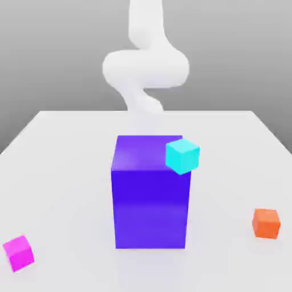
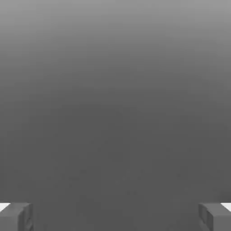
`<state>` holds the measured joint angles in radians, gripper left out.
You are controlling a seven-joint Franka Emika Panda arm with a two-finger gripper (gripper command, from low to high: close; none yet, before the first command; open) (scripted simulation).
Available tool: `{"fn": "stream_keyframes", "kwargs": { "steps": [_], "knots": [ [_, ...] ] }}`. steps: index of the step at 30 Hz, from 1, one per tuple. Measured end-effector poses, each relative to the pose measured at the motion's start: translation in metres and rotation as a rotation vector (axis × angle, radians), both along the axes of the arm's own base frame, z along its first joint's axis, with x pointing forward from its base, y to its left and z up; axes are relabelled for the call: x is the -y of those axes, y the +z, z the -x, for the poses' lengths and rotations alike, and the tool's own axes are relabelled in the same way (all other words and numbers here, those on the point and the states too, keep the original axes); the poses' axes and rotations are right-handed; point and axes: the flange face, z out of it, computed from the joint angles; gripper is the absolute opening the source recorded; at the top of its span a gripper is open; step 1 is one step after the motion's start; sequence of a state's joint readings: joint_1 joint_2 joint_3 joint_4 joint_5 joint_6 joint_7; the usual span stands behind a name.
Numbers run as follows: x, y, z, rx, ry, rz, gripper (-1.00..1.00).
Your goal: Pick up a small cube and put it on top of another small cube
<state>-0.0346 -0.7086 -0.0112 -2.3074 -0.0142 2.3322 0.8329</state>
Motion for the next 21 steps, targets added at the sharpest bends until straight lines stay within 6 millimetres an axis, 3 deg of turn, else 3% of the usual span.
{"fn": "stream_keyframes", "kwargs": {
  "steps": [5,11,16,21],
  "knots": [
    [0.048,-0.076,-0.055,-0.132,-0.140,-0.042,0.00],
    [0.112,-0.177,-0.092,-0.282,-0.306,-0.101,0.00],
    [0.167,-0.268,-0.099,-0.403,-0.445,-0.160,0.00],
    [0.224,-0.361,-0.080,-0.520,-0.600,-0.232,0.00]
  ]
}}
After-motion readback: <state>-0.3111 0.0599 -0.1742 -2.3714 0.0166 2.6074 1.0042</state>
